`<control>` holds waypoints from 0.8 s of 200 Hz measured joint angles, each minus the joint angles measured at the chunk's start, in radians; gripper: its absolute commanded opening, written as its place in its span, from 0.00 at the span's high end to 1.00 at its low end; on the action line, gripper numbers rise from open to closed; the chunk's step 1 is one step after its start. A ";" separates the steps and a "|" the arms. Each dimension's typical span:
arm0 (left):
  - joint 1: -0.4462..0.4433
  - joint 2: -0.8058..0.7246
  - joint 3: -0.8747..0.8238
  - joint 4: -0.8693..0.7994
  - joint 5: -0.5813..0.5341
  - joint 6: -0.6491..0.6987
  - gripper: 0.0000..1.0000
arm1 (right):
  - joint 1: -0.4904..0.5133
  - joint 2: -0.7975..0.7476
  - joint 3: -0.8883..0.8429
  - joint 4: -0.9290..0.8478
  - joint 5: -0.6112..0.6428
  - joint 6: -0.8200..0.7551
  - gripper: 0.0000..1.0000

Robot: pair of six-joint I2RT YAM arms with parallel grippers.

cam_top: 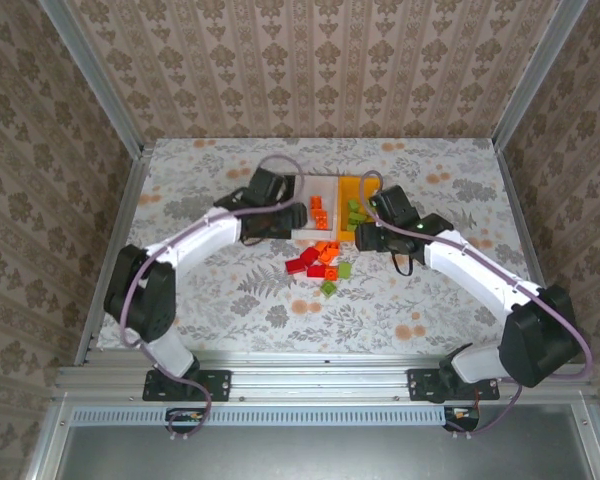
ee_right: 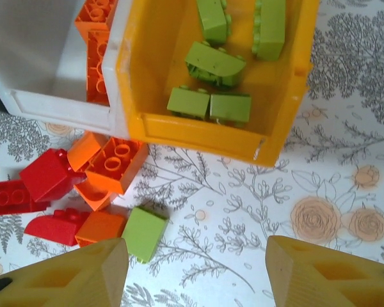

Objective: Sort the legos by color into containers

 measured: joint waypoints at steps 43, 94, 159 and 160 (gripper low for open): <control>-0.097 -0.179 -0.340 0.062 0.005 -0.059 0.12 | 0.240 0.009 -0.067 0.006 -0.015 0.057 0.33; -0.006 -0.552 -0.640 0.060 -0.012 -0.127 0.08 | 0.386 0.219 -0.063 0.027 -0.020 0.117 0.32; -0.002 -0.811 -0.729 0.012 -0.027 -0.193 0.06 | 0.404 0.381 -0.010 0.040 0.046 0.141 0.58; -0.002 -0.812 -0.729 0.011 -0.028 -0.193 0.06 | 0.404 0.383 -0.010 0.040 0.047 0.143 0.59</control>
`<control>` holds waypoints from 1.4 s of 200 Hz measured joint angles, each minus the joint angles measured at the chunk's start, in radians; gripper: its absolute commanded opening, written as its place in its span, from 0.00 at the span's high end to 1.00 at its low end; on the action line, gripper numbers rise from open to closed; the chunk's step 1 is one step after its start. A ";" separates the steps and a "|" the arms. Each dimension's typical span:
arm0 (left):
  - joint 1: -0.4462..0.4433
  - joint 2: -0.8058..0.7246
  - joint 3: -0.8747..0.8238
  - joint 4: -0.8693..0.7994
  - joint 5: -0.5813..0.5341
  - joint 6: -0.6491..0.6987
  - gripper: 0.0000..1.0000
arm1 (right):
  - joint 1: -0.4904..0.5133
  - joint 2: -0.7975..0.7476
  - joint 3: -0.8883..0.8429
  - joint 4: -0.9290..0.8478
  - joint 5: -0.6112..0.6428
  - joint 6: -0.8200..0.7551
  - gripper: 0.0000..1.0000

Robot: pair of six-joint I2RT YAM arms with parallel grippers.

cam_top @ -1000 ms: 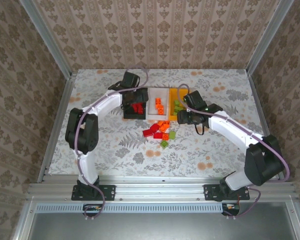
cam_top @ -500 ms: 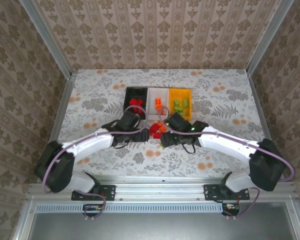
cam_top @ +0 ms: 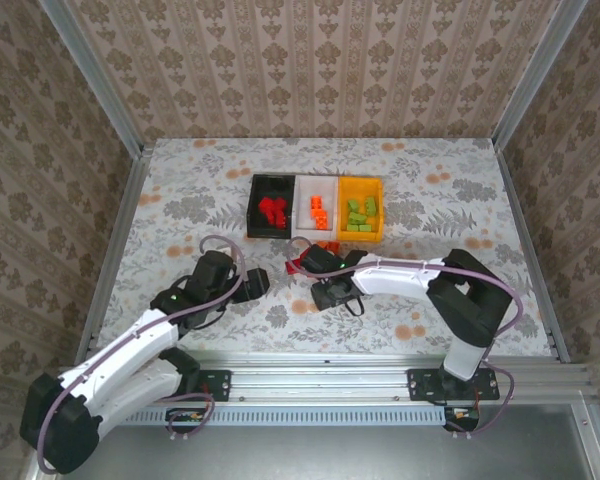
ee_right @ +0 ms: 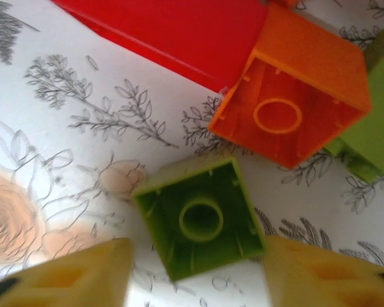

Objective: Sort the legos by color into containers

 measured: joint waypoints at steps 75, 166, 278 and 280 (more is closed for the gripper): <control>0.007 -0.013 -0.005 -0.033 0.001 0.000 0.06 | 0.000 0.013 0.034 -0.016 0.021 -0.027 0.46; 0.054 -0.016 -0.005 -0.058 0.023 0.015 0.06 | -0.006 0.120 0.154 -0.032 0.026 -0.086 0.62; 0.147 0.156 0.062 -0.049 0.078 0.042 0.06 | 0.059 -0.008 0.117 -0.030 0.107 -0.045 0.69; 0.148 0.159 0.063 -0.048 0.080 0.042 0.06 | 0.059 -0.013 0.116 -0.030 0.107 -0.045 0.69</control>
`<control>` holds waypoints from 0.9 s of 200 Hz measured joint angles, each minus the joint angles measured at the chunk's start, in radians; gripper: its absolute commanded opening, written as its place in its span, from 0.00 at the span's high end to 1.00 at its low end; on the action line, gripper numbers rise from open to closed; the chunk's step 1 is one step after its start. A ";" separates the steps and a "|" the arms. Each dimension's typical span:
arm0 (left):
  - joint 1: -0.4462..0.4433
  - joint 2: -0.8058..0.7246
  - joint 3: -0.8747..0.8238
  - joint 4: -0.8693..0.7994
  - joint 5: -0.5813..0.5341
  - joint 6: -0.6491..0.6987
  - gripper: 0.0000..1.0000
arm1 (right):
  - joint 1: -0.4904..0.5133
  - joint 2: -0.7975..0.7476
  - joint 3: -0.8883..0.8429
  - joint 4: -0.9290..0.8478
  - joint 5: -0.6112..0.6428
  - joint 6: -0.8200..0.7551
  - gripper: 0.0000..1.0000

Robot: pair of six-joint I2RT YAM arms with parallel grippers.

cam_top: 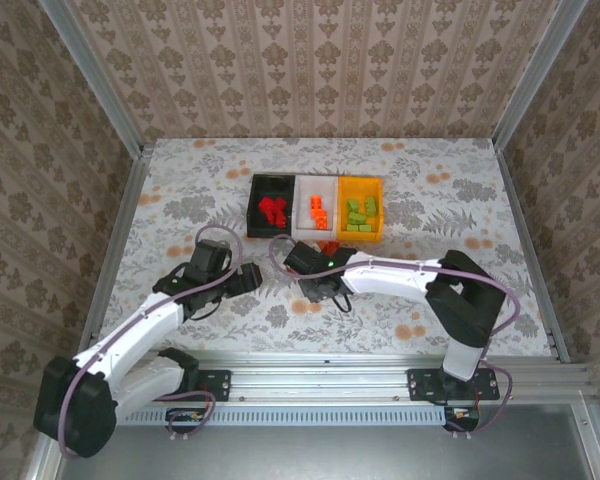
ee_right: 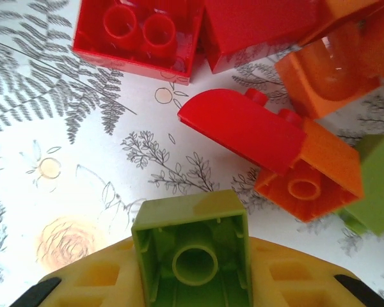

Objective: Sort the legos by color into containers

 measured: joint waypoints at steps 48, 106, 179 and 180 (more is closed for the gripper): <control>0.017 0.089 0.039 0.021 0.025 -0.039 0.06 | -0.044 -0.127 -0.003 -0.003 0.017 -0.035 0.68; 0.106 0.151 0.096 0.054 0.159 -0.109 0.06 | -0.389 -0.097 0.188 -0.010 -0.027 -0.125 0.67; 0.107 0.059 0.060 0.068 0.243 -0.134 0.06 | -0.581 0.307 0.558 -0.102 -0.078 -0.251 0.64; 0.107 0.059 0.060 0.067 0.243 -0.134 0.06 | -0.582 0.311 0.561 -0.105 -0.078 -0.252 0.64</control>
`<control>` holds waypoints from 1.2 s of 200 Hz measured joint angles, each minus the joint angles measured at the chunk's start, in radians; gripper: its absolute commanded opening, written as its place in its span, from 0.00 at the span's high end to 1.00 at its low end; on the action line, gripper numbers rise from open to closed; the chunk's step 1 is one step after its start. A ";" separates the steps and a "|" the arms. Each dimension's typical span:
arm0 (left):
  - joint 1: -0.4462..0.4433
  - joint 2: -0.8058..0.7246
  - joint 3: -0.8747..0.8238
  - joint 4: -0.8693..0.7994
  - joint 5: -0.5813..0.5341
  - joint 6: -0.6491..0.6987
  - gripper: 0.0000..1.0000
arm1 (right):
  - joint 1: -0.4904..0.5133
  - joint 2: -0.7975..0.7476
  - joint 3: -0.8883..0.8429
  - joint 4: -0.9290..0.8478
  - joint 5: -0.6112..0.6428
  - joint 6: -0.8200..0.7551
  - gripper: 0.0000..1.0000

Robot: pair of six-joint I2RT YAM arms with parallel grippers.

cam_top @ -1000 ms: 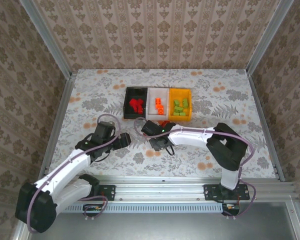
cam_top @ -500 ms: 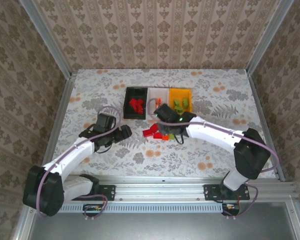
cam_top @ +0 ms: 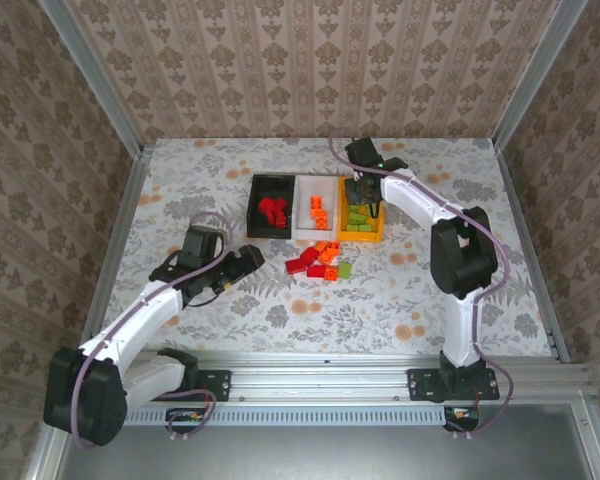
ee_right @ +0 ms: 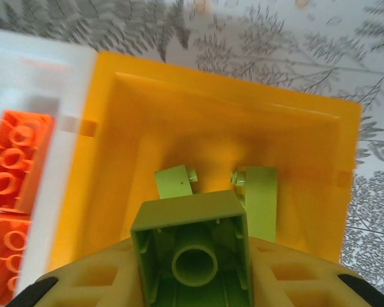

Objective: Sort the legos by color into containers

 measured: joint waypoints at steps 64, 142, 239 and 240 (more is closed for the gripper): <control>0.000 0.000 -0.002 0.016 0.041 0.005 0.06 | 0.005 -0.008 0.050 -0.089 0.003 -0.008 0.42; 0.000 -0.043 -0.053 0.068 0.052 0.027 0.06 | 0.297 -0.475 -0.533 0.031 -0.018 0.163 0.45; -0.006 -0.102 -0.153 0.109 0.058 -0.001 0.06 | 0.317 -0.255 -0.486 0.131 -0.011 0.255 0.36; -0.006 -0.104 -0.153 0.109 0.058 -0.001 0.06 | 0.315 -0.252 -0.483 0.133 -0.011 0.255 0.36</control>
